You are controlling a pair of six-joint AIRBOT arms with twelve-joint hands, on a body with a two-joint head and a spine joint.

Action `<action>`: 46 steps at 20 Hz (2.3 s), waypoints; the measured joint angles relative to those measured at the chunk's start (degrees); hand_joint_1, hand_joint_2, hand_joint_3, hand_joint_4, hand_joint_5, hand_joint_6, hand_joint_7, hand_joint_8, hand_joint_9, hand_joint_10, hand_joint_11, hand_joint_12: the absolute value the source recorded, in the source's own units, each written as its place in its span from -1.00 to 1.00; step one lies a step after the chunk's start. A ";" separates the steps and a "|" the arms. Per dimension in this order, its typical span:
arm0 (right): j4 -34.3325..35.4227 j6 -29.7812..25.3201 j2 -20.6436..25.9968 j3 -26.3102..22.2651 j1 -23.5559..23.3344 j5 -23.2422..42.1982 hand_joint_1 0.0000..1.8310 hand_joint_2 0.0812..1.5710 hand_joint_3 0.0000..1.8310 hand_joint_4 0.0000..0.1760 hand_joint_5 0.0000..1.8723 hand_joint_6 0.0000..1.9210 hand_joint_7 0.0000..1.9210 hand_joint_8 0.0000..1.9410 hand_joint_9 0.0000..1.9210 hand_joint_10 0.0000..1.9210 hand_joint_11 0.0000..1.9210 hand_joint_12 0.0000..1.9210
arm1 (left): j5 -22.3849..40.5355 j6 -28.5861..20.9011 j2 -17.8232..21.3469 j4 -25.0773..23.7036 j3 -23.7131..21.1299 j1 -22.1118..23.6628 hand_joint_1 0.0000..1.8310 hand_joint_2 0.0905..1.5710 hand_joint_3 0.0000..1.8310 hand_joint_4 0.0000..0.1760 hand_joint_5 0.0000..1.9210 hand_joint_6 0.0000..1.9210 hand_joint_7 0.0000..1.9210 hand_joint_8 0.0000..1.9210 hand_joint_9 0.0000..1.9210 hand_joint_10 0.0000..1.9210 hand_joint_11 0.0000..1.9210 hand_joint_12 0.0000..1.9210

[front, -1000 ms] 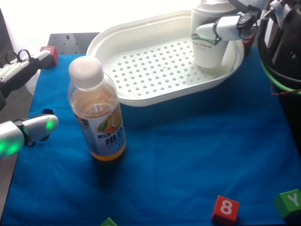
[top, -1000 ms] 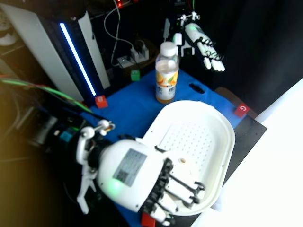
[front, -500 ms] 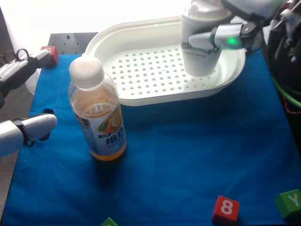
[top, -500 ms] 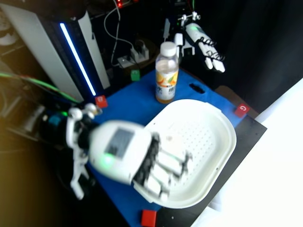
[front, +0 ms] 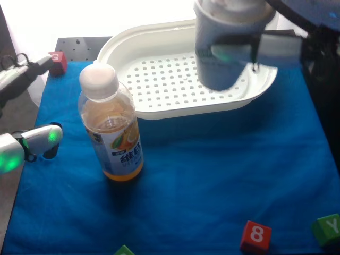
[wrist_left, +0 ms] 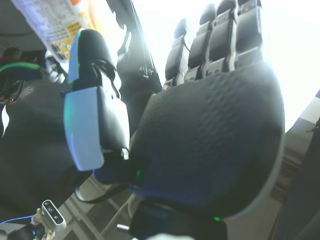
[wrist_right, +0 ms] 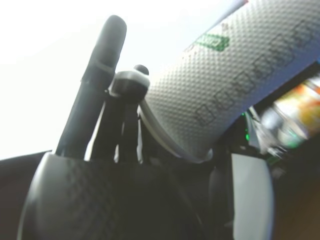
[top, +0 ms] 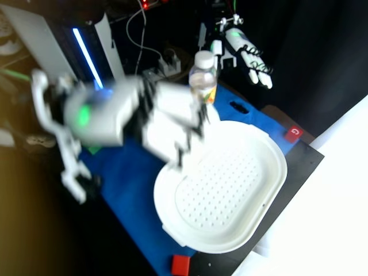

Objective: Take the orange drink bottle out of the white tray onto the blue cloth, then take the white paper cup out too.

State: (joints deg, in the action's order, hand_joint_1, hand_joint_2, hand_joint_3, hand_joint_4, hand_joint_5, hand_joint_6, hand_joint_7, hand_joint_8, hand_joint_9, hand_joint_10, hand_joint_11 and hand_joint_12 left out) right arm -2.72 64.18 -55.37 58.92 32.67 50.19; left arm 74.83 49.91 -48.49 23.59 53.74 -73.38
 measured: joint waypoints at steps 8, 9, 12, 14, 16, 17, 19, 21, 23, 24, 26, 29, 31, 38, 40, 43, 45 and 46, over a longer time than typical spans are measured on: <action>-5.01 -8.28 2.25 -1.68 10.47 -0.79 0.09 0.57 -0.97 -1.00 -0.25 0.52 -0.13 1.00 0.10 1.00 0.21 1.00 | 0.33 -0.02 -0.28 0.68 -0.22 -0.44 -0.44 0.55 -1.00 -0.04 -0.95 -1.00 -1.00 -1.00 -1.00 -1.00 -1.00 -0.78; -4.22 -8.52 2.05 -1.31 11.28 -1.16 0.04 0.60 -0.97 -1.00 -0.30 0.57 -0.30 1.00 -0.01 1.00 0.15 1.00 | 0.42 -0.02 -0.28 0.90 -0.22 -0.42 -0.44 0.55 -1.00 -0.08 -0.94 -0.99 -1.00 -1.00 -1.00 -1.00 -1.00 -0.77; -3.96 -8.52 1.05 -1.01 13.22 -2.78 -0.08 0.47 -1.00 -1.00 -0.84 0.47 -0.68 0.49 -0.62 0.73 -0.63 1.00 | 0.44 -0.02 -0.28 0.66 -0.24 -0.44 -0.50 0.53 -1.00 -0.09 -0.94 -1.00 -1.00 -1.00 -1.00 -1.00 -1.00 -0.72; -4.37 -8.76 0.72 -1.62 14.03 -3.74 -0.02 0.40 -1.00 -1.00 -0.98 0.17 -0.82 -0.08 -0.87 0.20 -0.99 0.82 | 0.55 -0.02 -0.28 0.66 -0.24 -0.42 -0.52 0.51 -1.00 -0.01 -0.94 -1.00 -1.00 -1.00 -1.00 -1.00 -1.00 -0.79; -4.35 -8.83 0.74 -1.95 14.45 -3.34 -0.07 0.41 -1.00 -1.00 -1.00 -0.06 -0.85 -0.40 -0.97 0.05 -1.00 0.75 | 1.01 -0.02 -0.28 1.07 -0.24 -0.61 -0.54 0.50 -1.00 0.00 -0.93 -1.00 -1.00 -1.00 -1.00 -1.00 -1.00 -0.69; -3.74 -8.83 1.16 -2.40 14.78 -3.37 -0.07 0.42 -1.00 -1.00 -0.99 -0.15 -0.84 -0.53 -1.00 -0.01 -1.00 0.68 | 1.22 -0.02 -0.28 1.29 -0.24 -0.61 -0.54 0.50 -1.00 -0.02 -0.93 -1.00 -1.00 -1.00 -1.00 -1.00 -1.00 -0.66; -3.76 -8.76 2.91 -3.30 14.84 -3.76 -0.14 0.42 -1.00 -0.92 -1.00 -0.48 -0.94 -0.73 -1.00 -0.39 -1.00 0.63 | 1.38 -0.02 -0.28 1.38 -0.24 -0.90 -0.50 0.52 -1.00 -0.01 -0.95 -1.00 -1.00 -1.00 -1.00 -1.00 -1.00 -0.70; -3.45 -8.76 3.80 -3.78 14.84 -3.76 -0.19 0.42 -1.00 -0.87 -1.00 -0.69 -0.98 -0.82 -1.00 -0.60 -1.00 0.59 | 1.53 -0.02 -0.28 1.33 -0.24 -1.11 -0.48 0.52 -1.00 -0.04 -0.95 -1.00 -1.00 -1.00 -1.00 -1.00 -1.00 -0.70; -3.48 -8.87 5.09 -4.55 14.84 -3.56 -0.20 0.40 -1.00 -0.84 -1.00 -0.84 -0.96 -0.89 -1.00 -0.51 -1.00 0.74 | 1.53 -0.02 -0.28 1.49 -0.24 -1.20 -0.42 0.52 -1.00 -0.07 -0.95 -1.00 -1.00 -1.00 -1.00 -1.00 -1.00 -0.76; -3.98 -10.05 5.62 -4.63 14.84 -3.06 -0.22 0.40 -1.00 -0.57 -1.00 -0.95 -0.98 -0.93 -1.00 -0.61 -1.00 0.63 | 1.62 -0.02 -0.28 1.64 -0.24 -1.20 -0.42 0.52 -1.00 -0.13 -0.95 -1.00 -1.00 -1.00 -1.00 -1.00 -1.00 -0.77; -4.48 -14.19 6.34 -4.31 14.86 -1.36 -0.37 0.42 -1.00 -0.23 -1.00 -1.00 -0.98 -0.99 -1.00 -0.80 -1.00 0.27 | 1.75 -0.04 -0.28 1.77 -0.24 -1.27 -0.44 0.51 -1.00 -0.14 -0.95 -1.00 -1.00 -1.00 -1.00 -1.00 -1.00 -0.77; -5.01 -15.87 6.71 -4.24 14.84 0.39 -0.43 0.37 -1.00 0.11 -1.00 -1.00 -0.99 -1.00 -1.00 -0.78 -1.00 0.20 | 2.43 -0.09 -0.28 1.88 -0.59 -1.95 -0.41 0.52 -1.00 -0.29 -0.94 -1.00 -1.00 -1.00 -1.00 -1.00 -1.00 -0.78; -6.27 -18.40 6.97 -4.24 14.88 1.01 -0.40 0.37 -1.00 0.06 -1.00 -1.00 -1.00 -1.00 -1.00 -0.83 -1.00 0.21 | 2.56 -0.11 -0.28 1.97 -0.59 -1.97 -0.43 0.52 -1.00 -0.17 -0.95 -1.00 -1.00 -1.00 -1.00 -1.00 -1.00 -0.74; -7.48 -28.46 10.16 -3.82 17.46 11.50 -0.37 0.28 -1.00 -0.45 -1.00 -1.00 -1.00 -1.00 -1.00 -1.00 -1.00 0.20 | 3.87 -0.22 -0.28 2.03 -1.03 -2.25 -0.41 0.53 -1.00 0.09 -0.95 -1.00 -1.00 -1.00 -1.00 -1.00 -1.00 -0.82; -7.21 -28.55 10.75 -4.09 17.53 14.49 -0.33 0.30 -1.00 -0.29 -1.00 -1.00 -1.00 -1.00 -0.96 -0.98 -1.00 0.20 | 5.16 -0.20 -0.20 2.16 -1.49 -2.91 -0.44 0.50 -1.00 0.21 -0.97 -1.00 -1.00 -1.00 -1.00 -1.00 -1.00 -0.97; -3.89 -28.06 11.34 -4.17 18.45 19.06 -0.35 0.31 -1.00 -0.20 -1.00 -1.00 -0.98 -0.99 -0.88 -0.95 -1.00 0.11 | 7.58 -0.17 0.61 1.70 -1.86 -3.28 -0.39 0.50 -1.00 0.07 -0.98 -1.00 -1.00 -1.00 -1.00 -1.00 -1.00 -1.00; -0.26 -25.09 11.80 -4.17 19.17 20.55 -0.34 0.39 -0.98 -0.51 -1.00 -1.00 -0.98 -1.00 -0.87 -0.94 -1.00 0.17 | 9.94 -0.20 1.05 1.95 -1.92 -3.28 -0.34 0.49 -1.00 0.04 -0.97 -1.00 -1.00 -1.00 -1.00 -1.00 -1.00 -1.00; 1.55 -23.26 11.96 -4.17 19.17 21.05 -0.29 0.44 -0.98 -0.93 -1.00 -1.00 -1.00 -1.00 -0.90 -0.95 -1.00 -0.02 | 10.51 -0.20 1.31 1.92 -1.97 -3.28 -0.35 0.50 -1.00 0.21 -1.00 -1.00 -1.00 -1.00 -1.00 -1.00 -1.00 -1.00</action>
State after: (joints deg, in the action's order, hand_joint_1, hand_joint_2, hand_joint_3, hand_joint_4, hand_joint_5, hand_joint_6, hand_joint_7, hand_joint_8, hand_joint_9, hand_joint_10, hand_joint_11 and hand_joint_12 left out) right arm -1.17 40.93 -43.42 54.74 51.83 71.24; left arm 85.34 49.71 -47.18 25.52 51.77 -76.66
